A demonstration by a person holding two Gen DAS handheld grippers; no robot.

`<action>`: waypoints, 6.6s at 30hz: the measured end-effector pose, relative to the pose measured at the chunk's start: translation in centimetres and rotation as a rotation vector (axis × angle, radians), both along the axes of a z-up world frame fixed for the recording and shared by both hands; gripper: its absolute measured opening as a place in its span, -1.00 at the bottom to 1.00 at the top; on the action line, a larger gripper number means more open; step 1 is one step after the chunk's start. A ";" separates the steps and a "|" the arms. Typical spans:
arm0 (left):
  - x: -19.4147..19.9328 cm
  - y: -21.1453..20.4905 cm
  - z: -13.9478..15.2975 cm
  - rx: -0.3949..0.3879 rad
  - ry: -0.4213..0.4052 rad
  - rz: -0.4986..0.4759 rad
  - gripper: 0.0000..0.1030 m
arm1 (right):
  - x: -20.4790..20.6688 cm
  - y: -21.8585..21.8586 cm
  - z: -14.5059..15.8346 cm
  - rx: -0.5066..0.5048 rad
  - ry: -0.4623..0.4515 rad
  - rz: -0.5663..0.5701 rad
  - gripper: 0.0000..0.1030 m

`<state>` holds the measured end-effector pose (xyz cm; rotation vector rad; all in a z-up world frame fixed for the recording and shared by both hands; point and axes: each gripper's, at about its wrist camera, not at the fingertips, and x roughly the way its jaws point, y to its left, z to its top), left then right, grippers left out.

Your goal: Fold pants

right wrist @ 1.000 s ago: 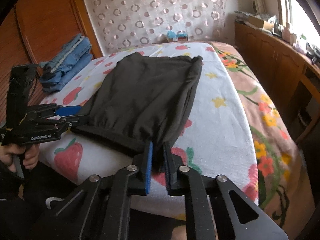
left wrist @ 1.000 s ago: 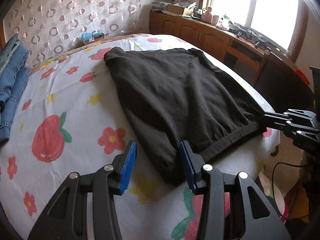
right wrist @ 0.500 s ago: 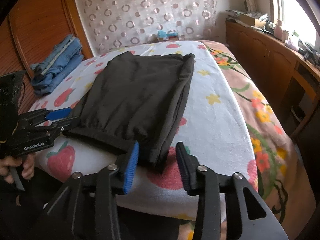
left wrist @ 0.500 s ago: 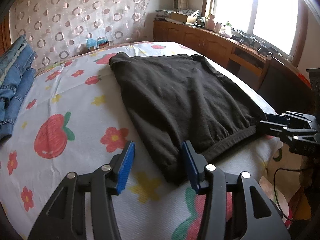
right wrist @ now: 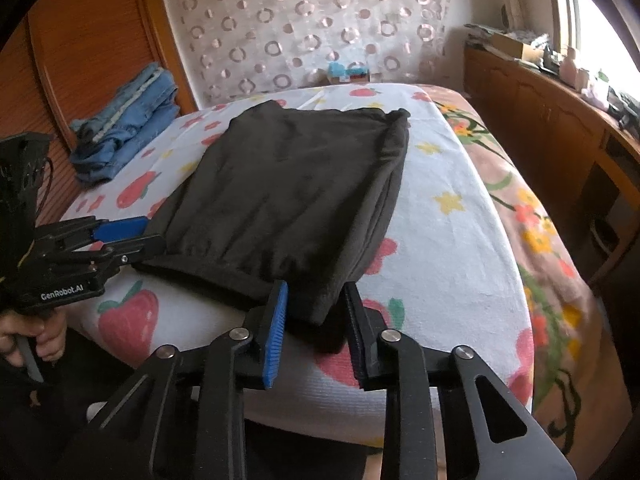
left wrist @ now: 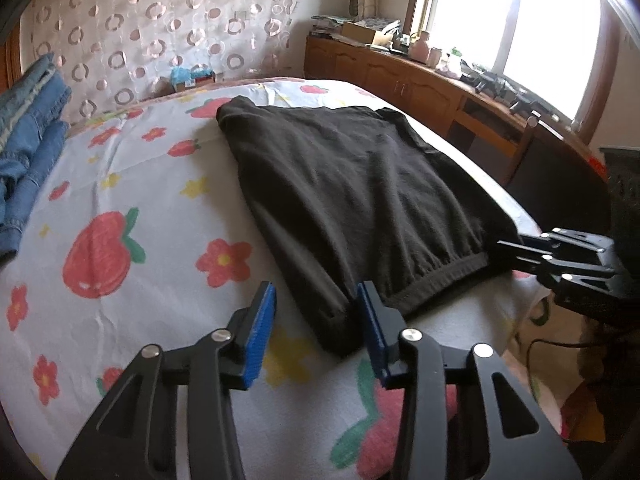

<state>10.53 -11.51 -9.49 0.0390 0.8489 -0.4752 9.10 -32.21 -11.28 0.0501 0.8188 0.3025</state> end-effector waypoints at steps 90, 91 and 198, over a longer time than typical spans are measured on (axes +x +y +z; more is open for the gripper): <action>17.1 12.8 21.9 -0.088 -0.400 0.156 -0.89 | 23.9 12.9 24.1 0.005 -0.393 0.306 -0.84; 17.0 12.8 21.5 -0.086 -0.388 0.159 -0.89 | 23.9 13.0 23.6 0.006 -0.381 0.310 -0.84; -6.3 10.1 6.0 -0.092 -0.136 0.001 -0.87 | -2.4 9.7 5.0 0.081 -0.089 0.259 -0.82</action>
